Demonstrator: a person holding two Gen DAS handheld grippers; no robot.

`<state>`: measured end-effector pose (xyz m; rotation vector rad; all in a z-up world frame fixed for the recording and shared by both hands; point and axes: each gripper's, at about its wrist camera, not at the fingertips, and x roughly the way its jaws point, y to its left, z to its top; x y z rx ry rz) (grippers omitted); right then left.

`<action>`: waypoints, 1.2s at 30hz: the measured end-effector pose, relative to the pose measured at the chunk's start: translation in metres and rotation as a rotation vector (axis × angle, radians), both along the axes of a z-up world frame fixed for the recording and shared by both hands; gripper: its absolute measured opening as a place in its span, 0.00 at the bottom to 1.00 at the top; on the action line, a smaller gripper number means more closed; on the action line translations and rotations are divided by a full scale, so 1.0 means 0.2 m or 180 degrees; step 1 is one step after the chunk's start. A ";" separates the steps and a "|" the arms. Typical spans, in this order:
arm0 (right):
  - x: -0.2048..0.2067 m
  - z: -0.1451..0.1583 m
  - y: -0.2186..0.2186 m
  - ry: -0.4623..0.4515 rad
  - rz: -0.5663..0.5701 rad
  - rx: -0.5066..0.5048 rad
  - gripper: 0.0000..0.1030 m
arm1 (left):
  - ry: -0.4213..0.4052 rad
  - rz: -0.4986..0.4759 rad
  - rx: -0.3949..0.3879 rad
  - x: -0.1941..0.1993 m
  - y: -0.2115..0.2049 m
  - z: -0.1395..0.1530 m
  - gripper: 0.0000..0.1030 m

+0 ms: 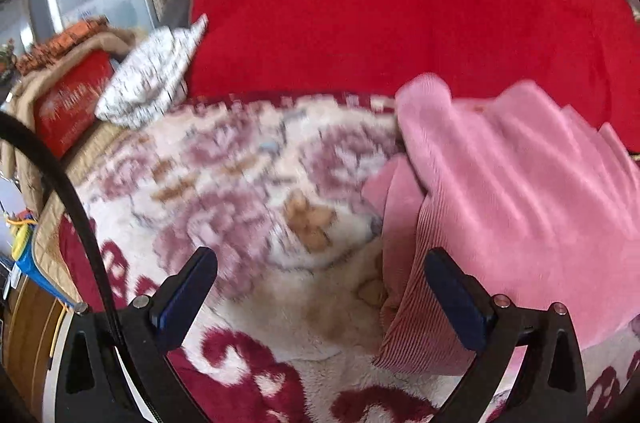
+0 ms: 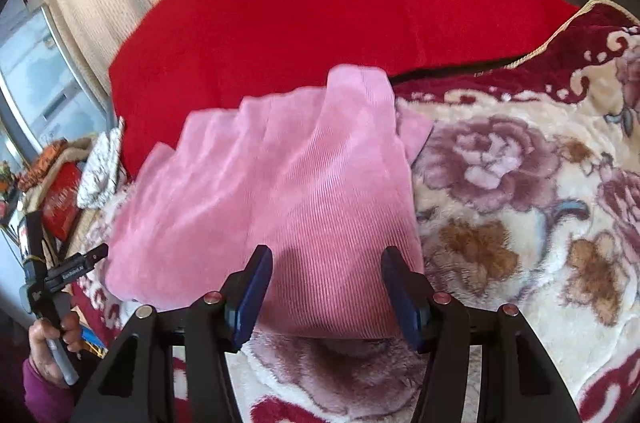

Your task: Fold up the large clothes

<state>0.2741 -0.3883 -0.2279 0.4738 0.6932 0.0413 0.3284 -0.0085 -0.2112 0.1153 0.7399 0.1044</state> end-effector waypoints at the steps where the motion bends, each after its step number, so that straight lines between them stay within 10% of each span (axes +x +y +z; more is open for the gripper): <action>1: -0.03 0.03 -0.02 -0.0095 -0.0020 0.0029 0.59 | -0.0050 0.0001 -0.0040 -0.02 0.01 0.02 1.00; 7: -0.12 0.11 -0.05 -0.0406 -0.0023 0.0162 0.59 | 0.0118 -0.0065 -0.0748 -0.16 0.09 0.00 1.00; 16: 0.10 -0.03 0.14 0.0213 0.0176 -0.0112 0.41 | 0.0457 -0.0163 -0.1381 -0.28 0.07 -0.12 1.00; 21: 0.09 0.04 0.16 0.0013 0.0180 -0.0018 0.41 | 0.0675 -0.0118 -0.1781 -0.21 0.08 -0.18 0.99; 26: 0.14 0.15 0.28 -0.0257 0.0327 0.0010 0.41 | 0.0811 -0.0022 -0.2353 -0.12 0.09 -0.24 0.68; 36: 0.46 -0.04 0.42 0.0267 0.0560 0.0485 0.39 | 0.0554 0.0028 -0.2483 -0.07 0.04 -0.22 0.65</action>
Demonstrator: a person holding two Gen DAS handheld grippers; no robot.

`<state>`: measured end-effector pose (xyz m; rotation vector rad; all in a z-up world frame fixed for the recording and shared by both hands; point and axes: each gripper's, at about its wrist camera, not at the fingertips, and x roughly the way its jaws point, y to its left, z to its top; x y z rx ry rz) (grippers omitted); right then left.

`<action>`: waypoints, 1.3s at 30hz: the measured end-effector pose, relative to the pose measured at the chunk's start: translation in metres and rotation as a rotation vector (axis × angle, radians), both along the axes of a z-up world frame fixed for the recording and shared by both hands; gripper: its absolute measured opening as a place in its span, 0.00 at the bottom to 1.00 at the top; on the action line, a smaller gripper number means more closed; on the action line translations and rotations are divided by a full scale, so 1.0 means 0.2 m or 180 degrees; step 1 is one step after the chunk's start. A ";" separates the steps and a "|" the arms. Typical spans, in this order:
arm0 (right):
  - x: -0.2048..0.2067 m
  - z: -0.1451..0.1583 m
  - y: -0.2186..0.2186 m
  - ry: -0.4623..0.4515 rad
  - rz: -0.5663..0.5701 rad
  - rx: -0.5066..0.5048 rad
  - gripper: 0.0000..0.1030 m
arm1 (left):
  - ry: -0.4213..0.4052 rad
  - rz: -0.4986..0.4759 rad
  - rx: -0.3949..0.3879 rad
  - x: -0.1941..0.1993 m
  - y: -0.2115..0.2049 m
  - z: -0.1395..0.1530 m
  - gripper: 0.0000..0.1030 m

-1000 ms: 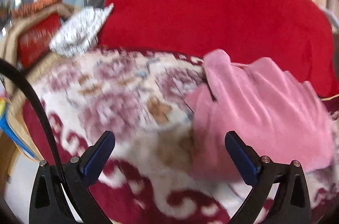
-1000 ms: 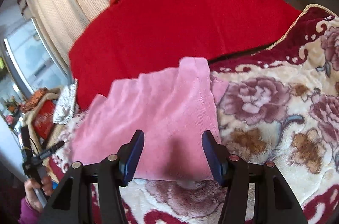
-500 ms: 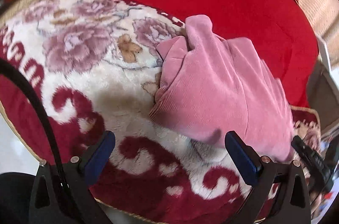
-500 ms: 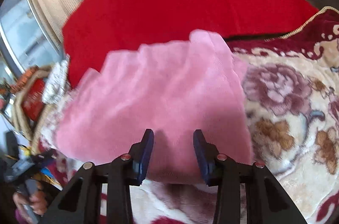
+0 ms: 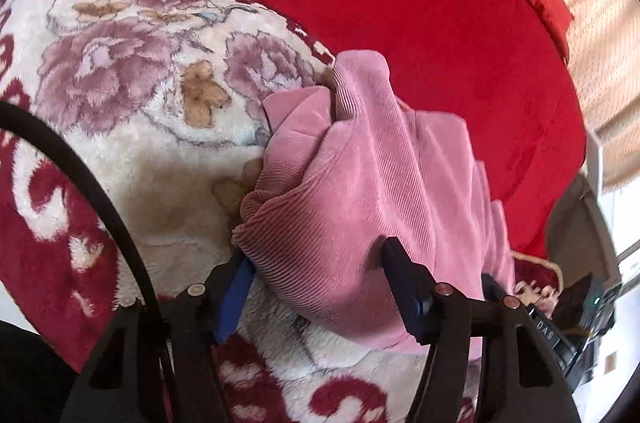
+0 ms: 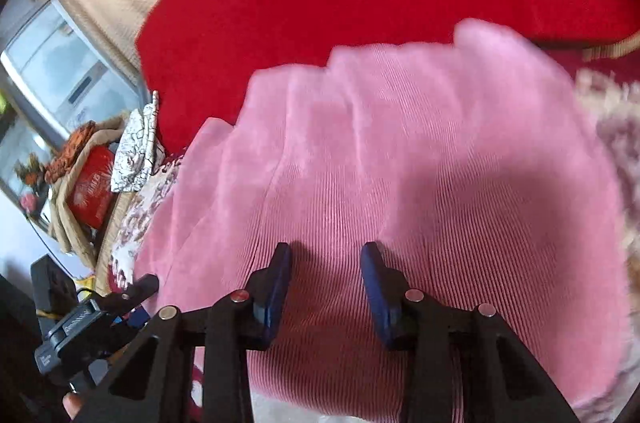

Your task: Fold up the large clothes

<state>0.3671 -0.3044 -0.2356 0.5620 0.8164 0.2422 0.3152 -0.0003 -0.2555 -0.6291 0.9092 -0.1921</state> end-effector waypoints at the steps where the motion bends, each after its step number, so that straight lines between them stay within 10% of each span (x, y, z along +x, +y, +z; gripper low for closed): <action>1: 0.00 0.00 -0.02 0.0004 -0.0012 0.0067 0.37 | 0.0005 0.0019 -0.0057 0.01 0.01 0.00 0.70; 6: -0.01 -0.04 -0.04 0.0038 -0.0045 0.0229 0.37 | -0.0028 0.0180 -0.0114 0.07 -0.07 0.02 0.76; 11: -0.02 -0.04 -0.05 -0.0012 -0.0022 0.0221 0.37 | -0.0365 0.0199 0.0067 0.11 -0.11 0.11 0.51; 16: -0.04 -0.04 -0.05 -0.0038 -0.0015 0.0233 0.37 | -0.0341 0.0140 0.0246 0.16 -0.16 0.07 0.75; 22: -0.05 -0.05 -0.04 -0.0087 -0.0004 0.0203 0.37 | -0.0183 0.0174 0.0043 0.25 -0.10 0.04 0.55; 27: -0.06 -0.03 -0.10 -0.0023 0.0014 0.0425 0.37 | -0.0215 0.0036 0.0330 0.24 -0.13 0.04 0.59; 32: -0.23 0.10 -0.36 -0.0251 -0.0403 0.0476 0.72 | -0.0285 0.0171 0.0458 0.21 0.01 0.12 0.64; 39: -0.35 -0.01 -0.74 0.0018 -0.1133 0.0752 0.74 | -0.0726 0.0230 0.1015 0.23 0.01 0.32 0.66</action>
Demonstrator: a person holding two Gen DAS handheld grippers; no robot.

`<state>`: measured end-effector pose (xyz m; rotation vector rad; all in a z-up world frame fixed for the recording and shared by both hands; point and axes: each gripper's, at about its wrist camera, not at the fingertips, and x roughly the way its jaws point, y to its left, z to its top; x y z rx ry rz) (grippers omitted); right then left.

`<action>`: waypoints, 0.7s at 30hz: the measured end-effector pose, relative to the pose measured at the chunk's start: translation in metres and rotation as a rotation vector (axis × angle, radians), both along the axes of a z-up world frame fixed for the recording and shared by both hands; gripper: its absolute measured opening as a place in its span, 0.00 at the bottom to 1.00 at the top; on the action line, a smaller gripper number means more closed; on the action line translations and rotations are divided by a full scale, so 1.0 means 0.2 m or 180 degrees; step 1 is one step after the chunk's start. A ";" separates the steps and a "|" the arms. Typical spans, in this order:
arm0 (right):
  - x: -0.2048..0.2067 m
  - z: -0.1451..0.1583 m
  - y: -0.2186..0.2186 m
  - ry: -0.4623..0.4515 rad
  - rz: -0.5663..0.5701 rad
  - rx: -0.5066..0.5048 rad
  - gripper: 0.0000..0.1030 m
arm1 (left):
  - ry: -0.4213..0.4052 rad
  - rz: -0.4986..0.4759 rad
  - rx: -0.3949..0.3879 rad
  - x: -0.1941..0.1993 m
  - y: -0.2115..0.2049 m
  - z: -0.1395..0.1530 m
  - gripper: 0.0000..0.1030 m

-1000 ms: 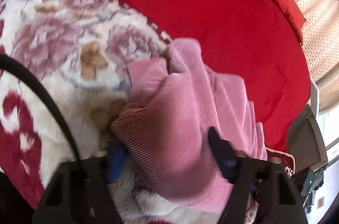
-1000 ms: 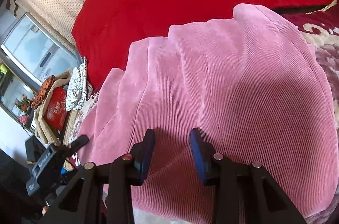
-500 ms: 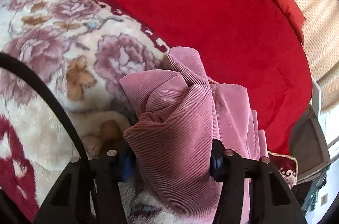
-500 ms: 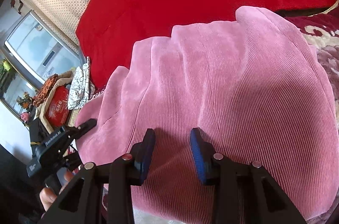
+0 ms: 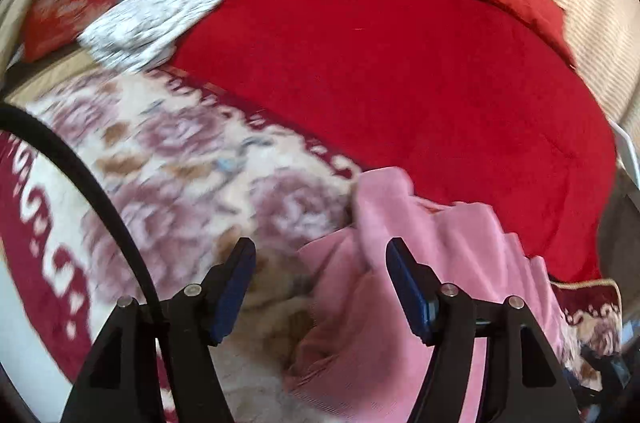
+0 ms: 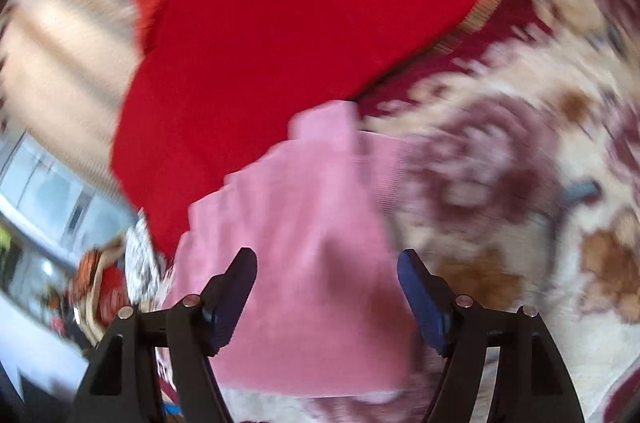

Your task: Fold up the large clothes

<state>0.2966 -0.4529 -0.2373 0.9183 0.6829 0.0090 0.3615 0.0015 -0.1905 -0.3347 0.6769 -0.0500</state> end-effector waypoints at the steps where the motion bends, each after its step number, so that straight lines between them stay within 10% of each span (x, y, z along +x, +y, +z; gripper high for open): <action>1: 0.01 -0.06 -0.04 0.0084 -0.0008 0.0170 0.75 | 0.0040 -0.0154 0.0098 0.05 -0.05 0.02 0.67; 6: 0.11 -0.18 -0.03 0.0186 0.0304 0.0546 0.75 | 0.0374 -0.0659 0.0794 0.34 -0.28 0.02 0.67; 12: 0.32 -0.18 0.05 0.0034 0.0593 0.0390 0.74 | 0.1094 -0.0905 0.0722 0.64 -0.36 -0.28 0.68; 17: 0.41 -0.19 0.14 0.0015 0.0762 0.0350 0.31 | 0.1320 -0.0885 0.0369 0.72 -0.27 -0.35 0.83; 21: 0.35 -0.04 0.22 -0.0151 0.0752 0.0158 0.22 | 0.1230 -0.0852 0.0343 0.72 -0.22 -0.32 0.83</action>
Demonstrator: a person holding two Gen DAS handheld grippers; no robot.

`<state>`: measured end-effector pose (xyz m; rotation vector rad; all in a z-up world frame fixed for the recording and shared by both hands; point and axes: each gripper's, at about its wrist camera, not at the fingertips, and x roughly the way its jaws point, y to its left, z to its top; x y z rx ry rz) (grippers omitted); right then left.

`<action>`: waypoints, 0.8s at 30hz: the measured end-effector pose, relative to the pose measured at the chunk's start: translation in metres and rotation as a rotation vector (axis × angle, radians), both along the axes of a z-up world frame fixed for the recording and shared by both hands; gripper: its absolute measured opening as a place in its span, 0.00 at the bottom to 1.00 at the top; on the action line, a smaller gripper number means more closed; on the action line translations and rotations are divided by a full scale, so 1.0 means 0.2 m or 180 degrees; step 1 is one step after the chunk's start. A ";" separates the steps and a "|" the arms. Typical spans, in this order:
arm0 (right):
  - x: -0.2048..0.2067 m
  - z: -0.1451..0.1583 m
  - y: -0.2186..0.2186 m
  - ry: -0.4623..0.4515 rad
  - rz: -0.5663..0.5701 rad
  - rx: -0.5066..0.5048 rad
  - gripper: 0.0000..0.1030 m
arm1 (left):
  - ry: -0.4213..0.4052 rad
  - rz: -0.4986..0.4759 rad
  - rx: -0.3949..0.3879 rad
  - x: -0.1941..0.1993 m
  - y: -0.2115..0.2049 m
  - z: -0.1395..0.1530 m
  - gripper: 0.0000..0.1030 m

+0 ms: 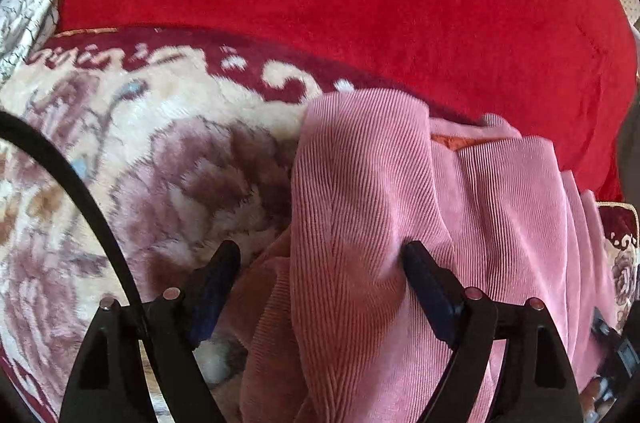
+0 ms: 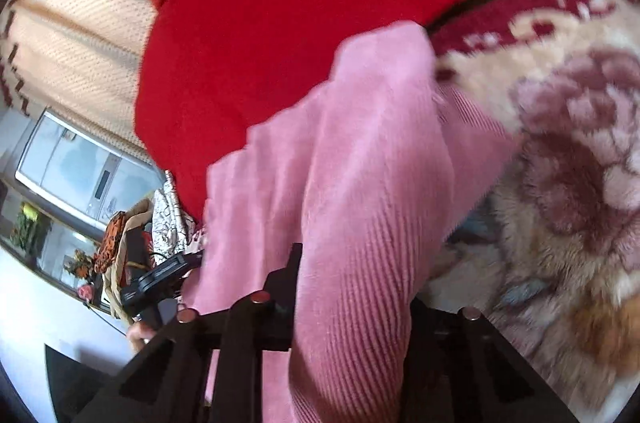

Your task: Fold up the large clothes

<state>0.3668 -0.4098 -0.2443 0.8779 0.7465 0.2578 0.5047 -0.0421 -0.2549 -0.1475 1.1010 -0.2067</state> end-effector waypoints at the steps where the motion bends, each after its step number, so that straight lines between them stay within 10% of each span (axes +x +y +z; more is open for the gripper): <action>1: -0.03 0.06 0.03 -0.0063 -0.0008 -0.0027 0.22 | -0.0053 0.0015 0.0038 -0.01 0.01 0.02 0.83; 11: -0.11 0.50 0.41 -0.0083 0.0057 -0.0121 0.21 | -0.0295 0.0109 0.0058 -0.17 0.31 0.23 0.82; 19: 0.02 0.54 0.80 0.0281 0.0137 0.0157 0.22 | -0.0358 0.0303 0.0253 -0.32 0.54 0.22 0.82; 24: 0.13 0.48 1.02 0.0484 0.0340 0.0502 0.55 | -0.0087 0.0446 0.0271 -0.33 0.66 0.10 0.82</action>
